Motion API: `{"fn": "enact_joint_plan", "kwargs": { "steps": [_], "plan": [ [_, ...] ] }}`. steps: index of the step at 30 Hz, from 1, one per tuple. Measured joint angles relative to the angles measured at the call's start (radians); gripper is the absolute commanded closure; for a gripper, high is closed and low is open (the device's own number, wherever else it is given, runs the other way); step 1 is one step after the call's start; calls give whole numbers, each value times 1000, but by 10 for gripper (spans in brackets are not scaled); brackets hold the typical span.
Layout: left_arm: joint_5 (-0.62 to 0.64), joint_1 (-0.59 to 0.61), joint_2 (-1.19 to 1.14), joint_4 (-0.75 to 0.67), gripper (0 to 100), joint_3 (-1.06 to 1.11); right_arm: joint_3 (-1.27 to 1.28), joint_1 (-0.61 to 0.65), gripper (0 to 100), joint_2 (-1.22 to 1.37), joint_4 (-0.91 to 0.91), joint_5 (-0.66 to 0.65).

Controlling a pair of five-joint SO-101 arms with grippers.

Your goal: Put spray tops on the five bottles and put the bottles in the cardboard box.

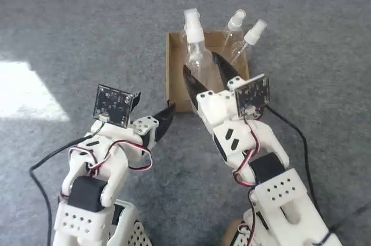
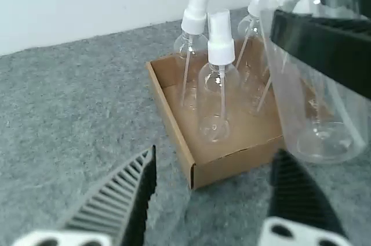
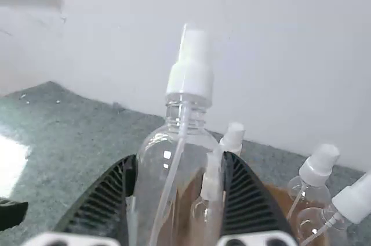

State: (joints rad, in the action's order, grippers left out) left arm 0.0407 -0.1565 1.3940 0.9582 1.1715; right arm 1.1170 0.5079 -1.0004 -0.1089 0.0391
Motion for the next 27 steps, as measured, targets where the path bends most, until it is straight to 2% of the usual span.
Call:
{"fn": "enact_joint_plan", "kwargs": {
  "steps": [4,11,18,27],
  "plan": [
    [-3,-3,0,23,658,5,-107,0,993,133,-32,0],
    [-3,-3,2,25,658,17,-198,121,993,287,-38,0],
    [-9,-3,0,-60,658,107,-281,158,993,275,-218,-2],
    [-11,-5,0,-71,658,112,-302,158,993,77,-479,-2]
  ]
}}
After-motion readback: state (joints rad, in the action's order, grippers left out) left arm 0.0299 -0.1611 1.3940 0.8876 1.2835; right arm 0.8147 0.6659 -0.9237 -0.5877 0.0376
